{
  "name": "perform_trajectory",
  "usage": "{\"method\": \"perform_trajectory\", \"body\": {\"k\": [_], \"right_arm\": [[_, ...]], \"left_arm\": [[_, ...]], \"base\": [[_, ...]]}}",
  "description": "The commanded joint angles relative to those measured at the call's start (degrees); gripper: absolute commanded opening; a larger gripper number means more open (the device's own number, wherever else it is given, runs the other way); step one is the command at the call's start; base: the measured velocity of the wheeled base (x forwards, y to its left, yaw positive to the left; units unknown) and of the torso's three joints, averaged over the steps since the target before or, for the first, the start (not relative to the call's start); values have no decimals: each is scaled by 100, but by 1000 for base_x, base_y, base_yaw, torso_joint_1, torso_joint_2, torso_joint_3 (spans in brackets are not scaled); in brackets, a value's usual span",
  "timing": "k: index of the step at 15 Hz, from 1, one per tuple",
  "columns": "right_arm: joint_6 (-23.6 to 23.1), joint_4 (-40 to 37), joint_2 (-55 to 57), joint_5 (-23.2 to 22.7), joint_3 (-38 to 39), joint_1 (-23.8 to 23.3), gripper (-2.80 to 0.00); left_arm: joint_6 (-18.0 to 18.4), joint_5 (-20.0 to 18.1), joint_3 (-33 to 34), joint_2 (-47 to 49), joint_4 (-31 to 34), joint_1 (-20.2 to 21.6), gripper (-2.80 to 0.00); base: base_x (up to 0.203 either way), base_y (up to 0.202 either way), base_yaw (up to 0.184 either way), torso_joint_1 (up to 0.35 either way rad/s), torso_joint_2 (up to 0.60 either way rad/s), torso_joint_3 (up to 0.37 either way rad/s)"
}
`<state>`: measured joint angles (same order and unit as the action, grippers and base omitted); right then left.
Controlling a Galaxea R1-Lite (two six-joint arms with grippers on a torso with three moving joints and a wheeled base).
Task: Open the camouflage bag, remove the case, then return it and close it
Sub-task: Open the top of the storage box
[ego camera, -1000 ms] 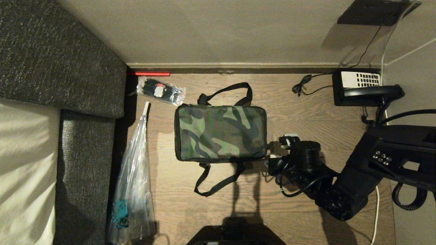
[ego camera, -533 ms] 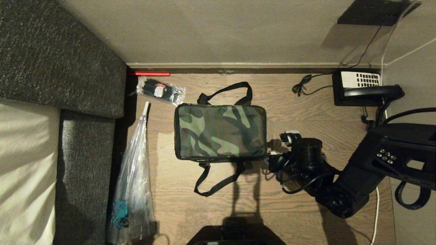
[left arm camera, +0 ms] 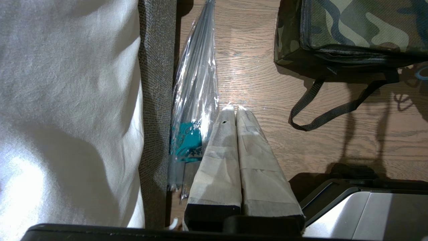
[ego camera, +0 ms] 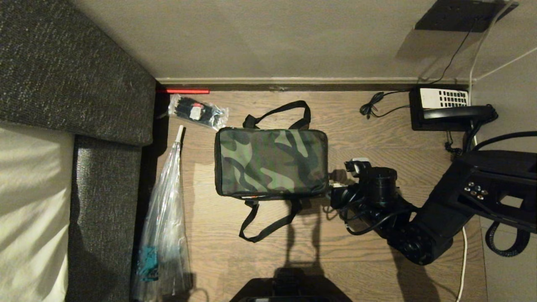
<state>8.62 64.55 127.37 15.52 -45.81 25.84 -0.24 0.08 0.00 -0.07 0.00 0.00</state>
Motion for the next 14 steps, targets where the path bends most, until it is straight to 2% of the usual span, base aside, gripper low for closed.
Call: {"method": "perform_trajectory", "body": {"k": [1,14], "right_arm": [[1,40,-24,4,-15,0,-280],[8,32,-10,57,-347,-115,-280]], "left_arm": [[-2,0,0,7,0,0,-280],[-2,0,5,7,0,0,-280]], "base": [[0,0,0,0,0,0],[0,0,0,0,0,0]]}}
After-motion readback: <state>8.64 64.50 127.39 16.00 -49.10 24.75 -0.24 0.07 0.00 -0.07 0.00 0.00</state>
